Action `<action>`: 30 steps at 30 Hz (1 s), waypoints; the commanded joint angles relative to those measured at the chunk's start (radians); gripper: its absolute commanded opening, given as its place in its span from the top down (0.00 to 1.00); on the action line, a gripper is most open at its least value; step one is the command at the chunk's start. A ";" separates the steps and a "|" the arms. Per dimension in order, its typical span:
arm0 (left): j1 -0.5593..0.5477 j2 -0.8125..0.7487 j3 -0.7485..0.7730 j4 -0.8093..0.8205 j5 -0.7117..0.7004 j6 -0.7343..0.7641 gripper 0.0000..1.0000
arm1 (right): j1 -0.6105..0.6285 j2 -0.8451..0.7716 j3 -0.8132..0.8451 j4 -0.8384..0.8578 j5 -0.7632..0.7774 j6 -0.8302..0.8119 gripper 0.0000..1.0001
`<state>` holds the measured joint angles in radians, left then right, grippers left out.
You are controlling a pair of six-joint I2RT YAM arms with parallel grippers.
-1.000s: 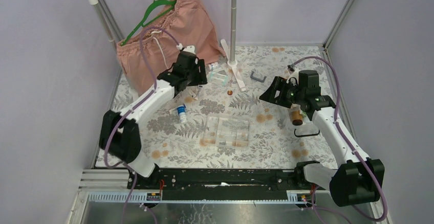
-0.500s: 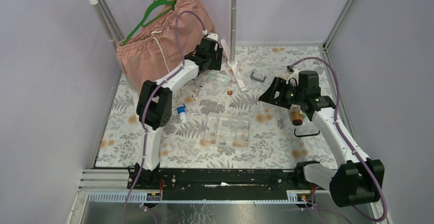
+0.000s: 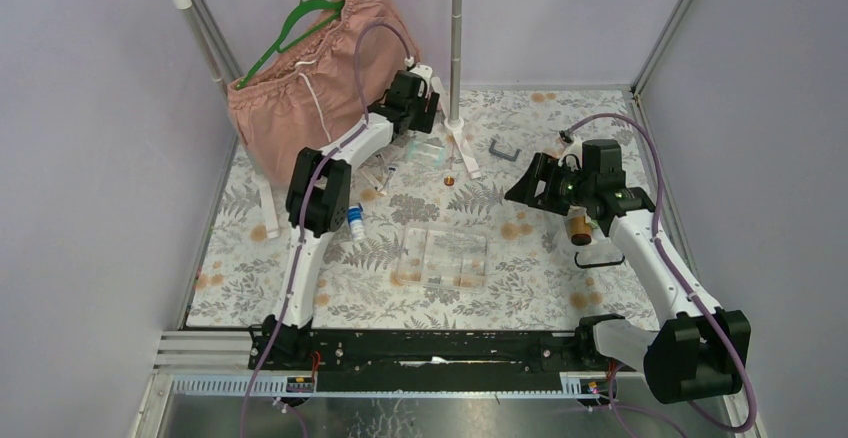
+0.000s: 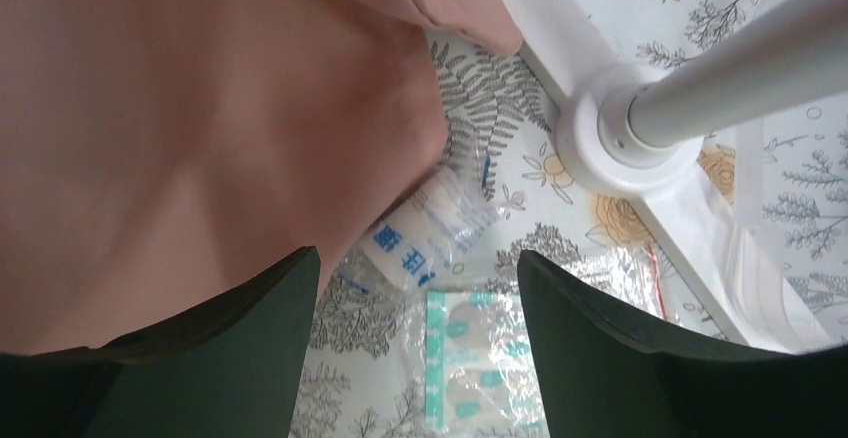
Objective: Organize the medicine kit
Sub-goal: Adjust the medical item at the center of the board.
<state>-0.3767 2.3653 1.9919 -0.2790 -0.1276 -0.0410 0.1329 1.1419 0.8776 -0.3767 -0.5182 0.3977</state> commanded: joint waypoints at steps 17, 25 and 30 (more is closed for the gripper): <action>0.009 0.065 0.014 -0.003 0.168 0.032 0.26 | 0.004 0.013 -0.011 -0.035 -0.041 -0.045 0.17; -0.016 -0.030 -0.139 -0.039 0.168 0.033 0.31 | 0.004 0.001 -0.020 -0.034 -0.056 -0.047 0.16; -0.042 -0.112 -0.226 -0.061 0.168 0.033 0.34 | 0.004 -0.021 -0.032 -0.034 -0.054 -0.047 0.16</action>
<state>-0.3931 2.3379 1.8233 -0.3096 0.0269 -0.0231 0.1329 1.1599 0.8574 -0.4103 -0.5426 0.3626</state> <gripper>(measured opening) 0.667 0.838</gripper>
